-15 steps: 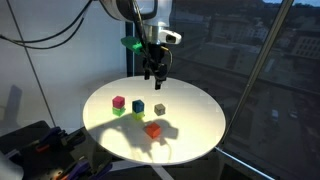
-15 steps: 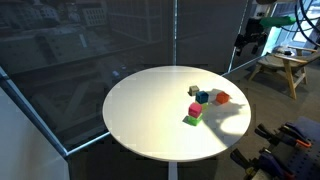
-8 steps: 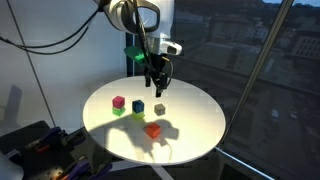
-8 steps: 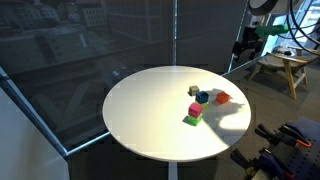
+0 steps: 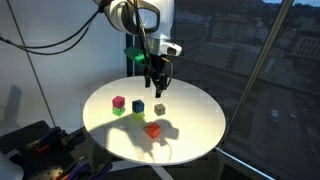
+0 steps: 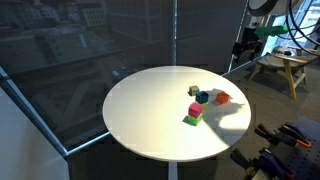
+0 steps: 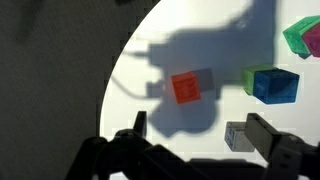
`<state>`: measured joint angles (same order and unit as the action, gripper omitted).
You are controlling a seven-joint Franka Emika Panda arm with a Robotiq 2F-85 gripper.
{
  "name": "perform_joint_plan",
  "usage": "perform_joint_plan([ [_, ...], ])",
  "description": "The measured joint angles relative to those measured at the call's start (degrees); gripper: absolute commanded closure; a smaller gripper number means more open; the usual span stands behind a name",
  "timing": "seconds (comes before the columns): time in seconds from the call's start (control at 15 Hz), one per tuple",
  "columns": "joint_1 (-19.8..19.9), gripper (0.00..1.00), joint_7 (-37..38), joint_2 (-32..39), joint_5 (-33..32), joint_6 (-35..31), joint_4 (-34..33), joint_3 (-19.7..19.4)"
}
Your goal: Pick up the orange block and put it on the blue block
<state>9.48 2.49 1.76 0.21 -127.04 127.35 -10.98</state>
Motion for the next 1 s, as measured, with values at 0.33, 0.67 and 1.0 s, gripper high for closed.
perform_joint_plan([
  [0.33,0.0,0.00,0.0,0.0,0.0,0.0,0.0,0.0],
  [0.67,0.0,0.00,2.1,1.6,0.0,-4.2,0.1,0.0],
  [1.0,-0.1,0.00,3.3,4.9,0.0,-8.4,0.2,0.1],
])
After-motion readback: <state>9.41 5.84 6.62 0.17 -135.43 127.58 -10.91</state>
